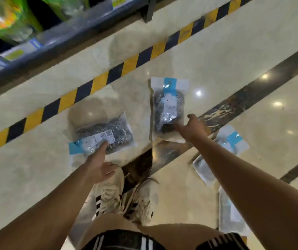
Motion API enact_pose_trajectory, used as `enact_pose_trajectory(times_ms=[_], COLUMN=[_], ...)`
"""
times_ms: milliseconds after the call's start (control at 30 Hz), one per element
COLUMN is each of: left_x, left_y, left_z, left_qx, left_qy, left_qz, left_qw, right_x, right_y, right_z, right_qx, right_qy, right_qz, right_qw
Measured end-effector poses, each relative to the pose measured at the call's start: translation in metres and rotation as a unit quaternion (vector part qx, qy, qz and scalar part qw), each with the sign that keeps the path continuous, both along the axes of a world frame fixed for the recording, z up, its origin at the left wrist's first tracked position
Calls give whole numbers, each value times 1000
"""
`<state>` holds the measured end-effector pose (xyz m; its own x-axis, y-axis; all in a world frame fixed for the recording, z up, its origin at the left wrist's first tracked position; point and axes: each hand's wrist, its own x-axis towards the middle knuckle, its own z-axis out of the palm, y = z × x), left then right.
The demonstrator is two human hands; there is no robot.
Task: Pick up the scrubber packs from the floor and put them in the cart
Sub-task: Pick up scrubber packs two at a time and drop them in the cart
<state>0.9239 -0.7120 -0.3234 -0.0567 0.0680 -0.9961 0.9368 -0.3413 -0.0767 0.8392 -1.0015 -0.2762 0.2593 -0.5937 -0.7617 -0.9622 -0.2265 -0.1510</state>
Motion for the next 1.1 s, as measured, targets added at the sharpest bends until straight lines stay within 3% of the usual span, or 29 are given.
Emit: enact_pose_trajectory(times_ms=[100, 167, 233, 333, 433, 600, 800, 1100], left_x=[3, 7, 9, 16, 30, 28, 28, 13], left_y=[-3, -11, -19, -19, -10, 0, 12, 1], left_z=[-50, -60, -63, -55, -40, 64, 219, 494], left_qx=[31, 50, 56, 82, 27, -56, -90, -208], left_qy=[-15, -65, -60, -140, -182, -255, -266, -283], left_qz=[135, 128, 178, 240, 241, 152, 60, -67], left_qw=[990, 988, 981, 957, 953, 953, 958, 934], right_x=[6, 8, 7, 7, 5, -22, -49, -57], right_y=[-14, -16, -14, -7, 8, 30, 38, 41], right_z=[-41, -61, -74, -70, -42, 34, 189, 452], right_qx=[29, 30, 26, 100, 123, 122, 138, 128], right_qy=[-36, -57, -80, -111, -113, -143, -189, -252], right_qz=[-127, -162, -194, -266, -270, -286, -314, -196], right_qw=[991, 985, 977, 952, 948, 940, 920, 939])
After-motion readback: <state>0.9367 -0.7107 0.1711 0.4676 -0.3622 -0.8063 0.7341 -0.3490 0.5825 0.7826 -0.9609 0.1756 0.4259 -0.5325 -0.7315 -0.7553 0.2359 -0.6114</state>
